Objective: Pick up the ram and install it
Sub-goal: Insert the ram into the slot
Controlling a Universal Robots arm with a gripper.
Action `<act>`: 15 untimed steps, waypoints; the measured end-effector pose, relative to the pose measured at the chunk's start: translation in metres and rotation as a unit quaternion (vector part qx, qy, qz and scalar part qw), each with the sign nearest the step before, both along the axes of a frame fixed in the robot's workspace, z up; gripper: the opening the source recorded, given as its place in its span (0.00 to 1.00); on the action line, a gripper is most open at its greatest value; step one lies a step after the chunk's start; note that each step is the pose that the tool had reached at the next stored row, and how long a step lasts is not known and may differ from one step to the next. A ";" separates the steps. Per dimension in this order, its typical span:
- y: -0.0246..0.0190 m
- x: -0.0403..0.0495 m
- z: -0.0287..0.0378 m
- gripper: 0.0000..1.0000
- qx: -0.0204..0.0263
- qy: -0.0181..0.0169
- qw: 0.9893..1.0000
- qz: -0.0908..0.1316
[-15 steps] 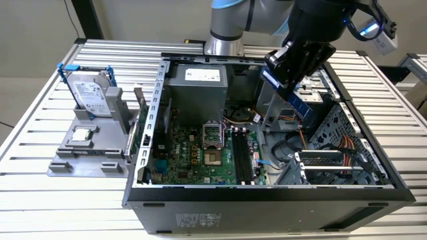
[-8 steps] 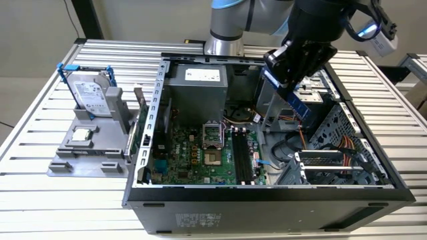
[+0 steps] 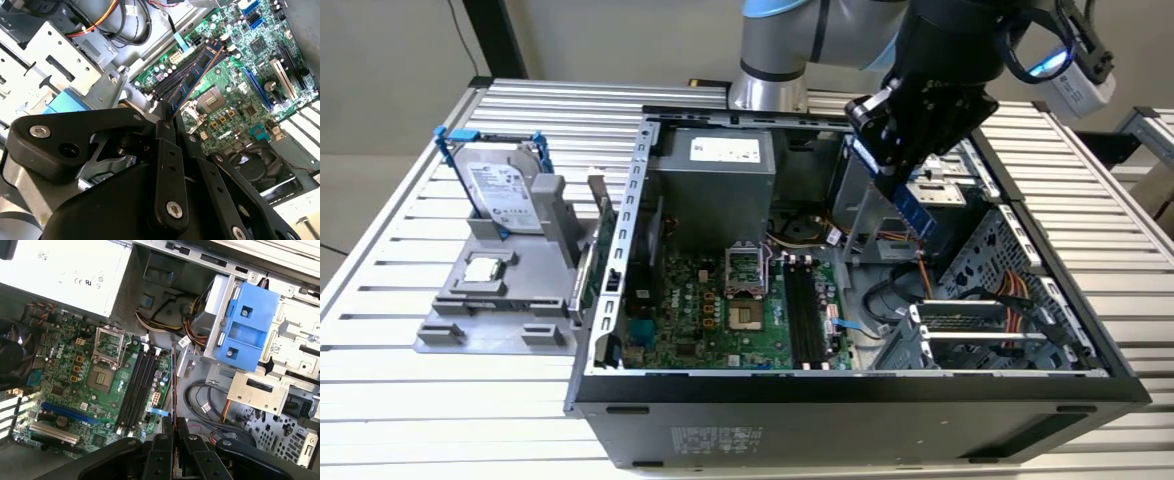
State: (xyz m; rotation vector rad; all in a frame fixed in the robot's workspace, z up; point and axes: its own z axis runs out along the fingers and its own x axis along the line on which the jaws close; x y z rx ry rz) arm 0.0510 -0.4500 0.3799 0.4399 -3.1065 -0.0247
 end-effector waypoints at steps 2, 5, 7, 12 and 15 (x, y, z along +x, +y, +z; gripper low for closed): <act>0.0000 0.0000 0.0000 0.00 0.000 0.000 1.000 -0.007; 0.0000 0.0000 0.0000 0.00 0.000 0.000 1.000 -0.019; 0.0000 0.0000 0.0000 0.00 0.000 0.000 1.000 -0.026; 0.0000 0.0000 0.0000 0.00 0.000 0.000 0.999 -0.044; 0.0000 0.0000 0.0000 0.00 0.000 0.000 0.999 -0.053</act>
